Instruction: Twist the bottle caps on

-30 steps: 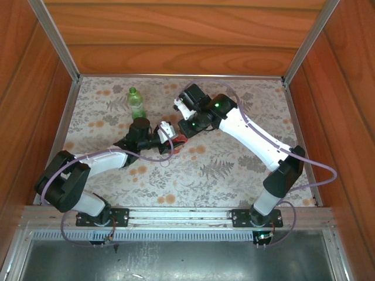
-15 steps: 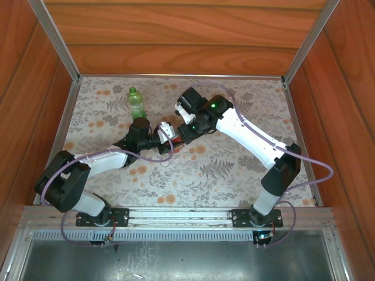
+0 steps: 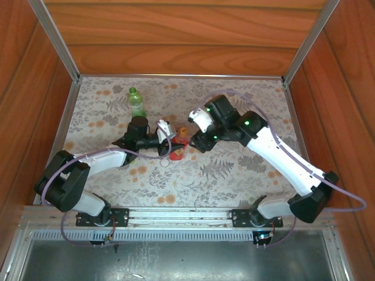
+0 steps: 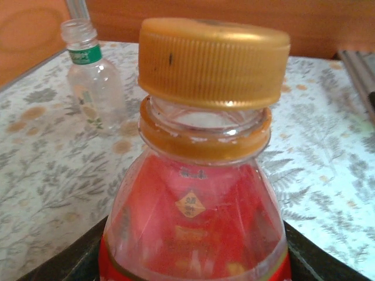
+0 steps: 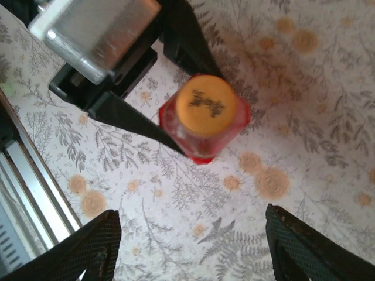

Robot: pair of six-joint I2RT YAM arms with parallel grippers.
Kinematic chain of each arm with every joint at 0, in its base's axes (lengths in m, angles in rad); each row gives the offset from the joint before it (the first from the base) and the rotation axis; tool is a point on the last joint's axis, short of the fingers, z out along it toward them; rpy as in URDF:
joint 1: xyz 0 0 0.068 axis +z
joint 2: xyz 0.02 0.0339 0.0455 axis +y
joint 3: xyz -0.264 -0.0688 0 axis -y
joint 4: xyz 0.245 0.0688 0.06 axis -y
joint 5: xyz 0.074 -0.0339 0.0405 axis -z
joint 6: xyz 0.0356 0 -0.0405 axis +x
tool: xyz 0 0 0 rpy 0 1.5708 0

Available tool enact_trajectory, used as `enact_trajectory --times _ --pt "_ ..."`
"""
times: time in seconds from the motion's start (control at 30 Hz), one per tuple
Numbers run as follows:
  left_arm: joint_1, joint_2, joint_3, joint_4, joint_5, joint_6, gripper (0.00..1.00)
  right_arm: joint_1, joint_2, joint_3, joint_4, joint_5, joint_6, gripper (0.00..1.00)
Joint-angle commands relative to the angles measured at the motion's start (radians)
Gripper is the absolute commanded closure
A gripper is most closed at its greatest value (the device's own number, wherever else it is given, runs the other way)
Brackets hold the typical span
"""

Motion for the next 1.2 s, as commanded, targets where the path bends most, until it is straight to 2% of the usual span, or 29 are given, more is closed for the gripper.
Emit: enact_trajectory --times 0.0,0.17,0.33,0.57,0.7,0.8,0.9,1.17 --pt "0.007 0.021 0.053 -0.009 0.122 -0.071 0.45 -0.062 -0.075 -0.118 0.223 -0.161 -0.093 0.34" --pt "0.005 0.073 0.088 -0.009 0.133 -0.094 0.45 -0.103 -0.190 -0.337 0.560 -0.287 -0.113 0.36" --pt "0.000 0.139 0.131 0.004 0.131 -0.134 0.45 -0.141 -0.229 -0.434 0.719 -0.255 -0.041 0.38" --pt "0.000 0.189 0.160 0.007 0.102 -0.149 0.44 -0.148 -0.257 -0.453 0.741 -0.125 0.152 0.35" --pt "-0.001 0.190 0.152 0.008 0.101 -0.134 0.43 -0.150 -0.225 -0.479 0.739 -0.205 0.123 0.28" --pt "-0.001 0.192 0.147 0.007 0.101 -0.117 0.42 -0.147 -0.196 -0.512 0.794 -0.206 0.141 0.28" --pt "0.000 0.187 0.140 0.007 0.101 -0.105 0.41 -0.147 -0.173 -0.541 0.875 -0.196 0.178 0.31" --pt "-0.003 0.196 0.139 0.008 0.108 -0.092 0.41 -0.147 -0.090 -0.533 0.943 -0.240 0.205 0.38"
